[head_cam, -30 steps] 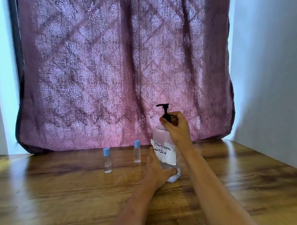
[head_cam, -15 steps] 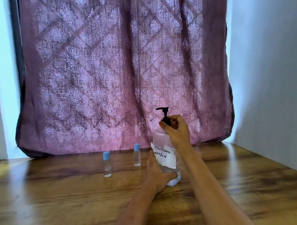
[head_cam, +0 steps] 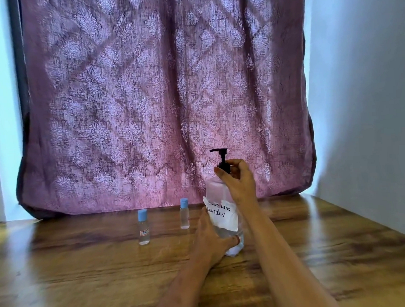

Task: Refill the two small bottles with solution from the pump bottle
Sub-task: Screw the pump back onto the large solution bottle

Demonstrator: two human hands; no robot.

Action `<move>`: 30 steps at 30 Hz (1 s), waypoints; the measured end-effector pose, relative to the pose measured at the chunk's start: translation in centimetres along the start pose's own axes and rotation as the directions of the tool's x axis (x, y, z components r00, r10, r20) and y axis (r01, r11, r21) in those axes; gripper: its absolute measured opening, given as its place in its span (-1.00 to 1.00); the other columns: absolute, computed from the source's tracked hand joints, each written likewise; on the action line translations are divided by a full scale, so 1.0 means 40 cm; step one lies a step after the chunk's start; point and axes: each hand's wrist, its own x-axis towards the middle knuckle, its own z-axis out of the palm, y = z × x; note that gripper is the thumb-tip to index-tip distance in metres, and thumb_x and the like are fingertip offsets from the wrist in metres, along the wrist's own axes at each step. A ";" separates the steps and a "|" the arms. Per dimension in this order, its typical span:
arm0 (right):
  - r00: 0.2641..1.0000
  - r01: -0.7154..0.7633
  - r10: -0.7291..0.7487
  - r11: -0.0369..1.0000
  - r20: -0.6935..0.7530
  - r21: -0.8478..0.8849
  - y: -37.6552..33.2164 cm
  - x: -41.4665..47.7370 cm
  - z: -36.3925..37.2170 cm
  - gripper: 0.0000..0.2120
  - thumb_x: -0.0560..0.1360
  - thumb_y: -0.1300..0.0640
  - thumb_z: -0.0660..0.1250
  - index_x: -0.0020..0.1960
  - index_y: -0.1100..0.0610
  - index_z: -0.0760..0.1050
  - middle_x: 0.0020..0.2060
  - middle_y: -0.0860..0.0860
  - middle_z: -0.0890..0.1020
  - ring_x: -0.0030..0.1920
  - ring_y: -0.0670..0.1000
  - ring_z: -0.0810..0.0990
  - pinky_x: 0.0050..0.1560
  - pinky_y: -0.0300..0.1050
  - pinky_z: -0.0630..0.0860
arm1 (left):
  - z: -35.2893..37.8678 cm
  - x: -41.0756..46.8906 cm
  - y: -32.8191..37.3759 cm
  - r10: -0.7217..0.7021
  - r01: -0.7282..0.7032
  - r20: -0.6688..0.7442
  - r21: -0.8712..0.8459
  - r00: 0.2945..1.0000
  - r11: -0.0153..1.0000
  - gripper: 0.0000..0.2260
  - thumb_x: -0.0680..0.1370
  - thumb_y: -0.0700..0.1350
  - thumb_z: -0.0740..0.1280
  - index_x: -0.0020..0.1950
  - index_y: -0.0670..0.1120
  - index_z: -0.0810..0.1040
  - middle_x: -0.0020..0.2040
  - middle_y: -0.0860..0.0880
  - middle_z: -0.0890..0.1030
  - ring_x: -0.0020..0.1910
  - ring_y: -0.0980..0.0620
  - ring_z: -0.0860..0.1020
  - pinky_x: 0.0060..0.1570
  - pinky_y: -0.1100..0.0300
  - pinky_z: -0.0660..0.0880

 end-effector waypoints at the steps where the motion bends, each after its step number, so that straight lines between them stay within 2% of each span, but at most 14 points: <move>1: 1.000 0.003 -0.003 1.000 0.010 -0.005 0.001 -0.001 0.000 -0.67 0.36 0.13 0.50 0.04 0.09 0.46 -0.13 -0.13 0.60 -0.12 -0.17 0.58 -0.12 -0.36 0.52 | 0.000 0.001 0.000 -0.002 0.002 -0.002 0.008 1.000 1.000 0.01 0.09 0.24 0.45 0.47 0.03 0.13 0.32 0.07 0.43 0.28 0.05 0.44 0.26 -0.02 0.46; 5: 0.999 0.021 -0.019 0.999 0.049 -0.040 -0.001 -0.010 -0.003 -0.61 0.33 0.12 0.52 0.07 0.04 0.43 -0.10 -0.15 0.60 -0.09 -0.18 0.58 -0.11 -0.40 0.50 | 0.001 0.003 -0.001 -0.001 0.001 -0.009 0.019 1.000 1.000 -0.02 0.08 0.24 0.46 0.44 0.06 0.16 0.27 0.10 0.45 0.22 0.08 0.47 0.20 0.06 0.48; 9: 0.984 0.031 -0.010 0.993 0.179 -0.116 -0.004 -0.034 -0.028 -0.41 0.30 0.09 0.55 0.22 -0.06 0.34 0.05 -0.19 0.54 0.00 -0.31 0.53 -0.06 -0.43 0.46 | 0.004 0.000 0.006 -0.025 0.025 -0.029 0.008 0.999 1.000 -0.05 0.07 0.24 0.43 0.41 0.04 0.21 0.24 0.05 0.49 0.19 0.02 0.51 0.17 -0.05 0.52; 12: 0.978 -0.051 0.087 0.981 0.189 -0.189 0.017 -0.073 -0.042 -0.17 0.28 0.07 0.57 0.38 -0.15 0.15 0.23 -0.03 0.44 0.15 -0.04 0.50 0.06 -0.11 0.54 | 0.007 -0.002 0.016 -0.049 0.049 -0.024 0.002 0.998 0.999 -0.16 0.10 0.21 0.44 0.34 0.03 0.30 0.18 0.03 0.53 0.11 -0.02 0.56 0.09 -0.09 0.55; 14: 0.979 -0.107 0.139 0.973 0.152 -0.204 0.028 -0.095 -0.044 -0.10 0.29 0.10 0.57 0.40 -0.14 0.05 0.24 0.04 0.42 0.16 0.04 0.49 0.02 -0.15 0.55 | 0.007 -0.007 0.022 -0.040 0.040 0.007 0.001 0.999 0.999 -0.15 0.11 0.20 0.44 0.35 -0.03 0.32 0.31 0.06 0.45 0.20 -0.03 0.52 0.25 0.02 0.46; 16: 0.981 -0.104 0.138 0.969 0.139 -0.225 0.032 -0.112 -0.053 -0.10 0.27 0.12 0.59 0.39 -0.05 0.07 0.20 0.03 0.45 0.11 0.00 0.51 -0.10 -0.35 0.51 | 0.006 -0.017 0.025 -0.041 0.041 0.013 0.010 0.999 0.999 -0.01 0.05 0.28 0.41 0.41 -0.10 0.30 0.33 0.14 0.27 0.29 0.04 0.40 0.31 0.18 0.29; 17: 0.980 -0.107 0.144 0.963 0.135 -0.247 0.036 -0.120 -0.058 -0.11 0.25 0.11 0.60 0.38 0.00 0.11 0.18 0.02 0.47 0.10 -0.01 0.51 -0.09 -0.35 0.51 | 0.007 -0.019 0.023 -0.050 0.050 0.018 -0.004 0.999 0.999 -0.09 0.06 0.29 0.38 0.32 -0.14 0.40 0.32 0.09 0.37 0.24 0.05 0.46 0.31 0.11 0.37; 19: 0.972 -0.154 0.195 0.949 0.128 -0.274 0.046 -0.140 -0.076 -0.19 0.24 0.11 0.60 0.32 0.05 0.19 0.14 0.03 0.53 0.10 0.02 0.55 0.02 -0.18 0.54 | 0.012 -0.031 0.025 -0.068 0.068 -0.009 0.019 0.998 0.997 -0.40 0.15 0.22 0.43 0.08 -0.05 0.47 0.09 -0.03 0.59 0.03 0.01 0.57 0.03 0.05 0.55; 21: 0.956 -0.231 0.266 0.944 0.127 -0.237 0.056 -0.162 -0.095 -0.32 0.24 0.20 0.60 0.20 0.07 0.27 0.07 0.07 0.59 0.05 0.07 0.60 0.03 -0.05 0.58 | 0.014 -0.039 0.033 -0.030 0.032 -0.036 0.047 0.999 0.998 -0.47 0.22 0.09 0.53 0.07 0.11 0.34 0.01 0.09 0.48 -0.02 0.10 0.49 -0.16 0.29 0.42; 23: 0.941 -0.285 0.309 0.943 0.135 -0.173 0.062 -0.181 -0.114 -0.39 0.23 0.30 0.59 0.13 0.12 0.32 0.00 0.11 0.63 -0.01 0.08 0.64 -0.04 -0.04 0.61 | 0.019 -0.043 0.040 0.008 -0.007 -0.017 0.091 1.000 0.996 -0.46 0.29 0.03 0.55 0.13 0.14 0.32 0.02 0.10 0.45 0.02 0.08 0.47 -0.12 0.30 0.39; 25: 0.942 -0.294 0.316 0.940 0.115 -0.172 0.061 -0.190 -0.136 -0.41 0.21 0.32 0.59 0.10 0.11 0.35 -0.05 0.07 0.66 -0.06 0.03 0.66 -0.08 -0.06 0.62 | 0.026 -0.044 0.051 0.002 -0.009 0.048 0.135 0.999 0.991 -0.50 0.34 -0.03 0.53 0.21 0.01 0.41 0.11 -0.01 0.51 0.12 -0.04 0.51 -0.04 0.28 0.42; 27: 0.943 -0.299 0.321 0.932 0.086 -0.203 0.056 -0.192 -0.156 -0.43 0.20 0.30 0.60 0.09 0.14 0.39 -0.10 0.02 0.67 -0.12 -0.04 0.66 -0.14 -0.12 0.61 | 0.031 -0.049 0.065 -0.037 0.005 0.188 0.167 0.981 0.986 -0.48 0.44 -0.12 0.48 0.34 -0.14 0.38 0.29 -0.15 0.47 0.28 -0.16 0.46 0.08 0.36 0.41; 28: 0.944 -0.303 0.323 0.930 0.069 -0.206 0.053 -0.192 -0.170 -0.43 0.20 0.30 0.60 0.10 0.17 0.40 -0.11 0.02 0.67 -0.14 -0.06 0.66 -0.17 -0.15 0.60 | 0.033 -0.052 0.071 -0.064 0.026 0.202 0.185 0.977 0.982 -0.42 0.43 -0.13 0.48 0.38 -0.14 0.33 0.34 -0.12 0.42 0.28 -0.12 0.46 0.15 0.33 0.39; 30: 0.945 -0.313 0.326 0.926 0.028 -0.211 0.046 -0.194 -0.195 -0.44 0.20 0.30 0.60 0.09 0.19 0.40 -0.13 0.01 0.67 -0.18 -0.09 0.66 -0.23 -0.21 0.58 | 0.036 -0.060 0.079 -0.026 -0.006 0.176 0.178 0.984 0.984 -0.42 0.37 -0.15 0.51 0.30 -0.04 0.31 0.19 0.03 0.51 0.01 0.16 0.53 0.01 0.32 0.47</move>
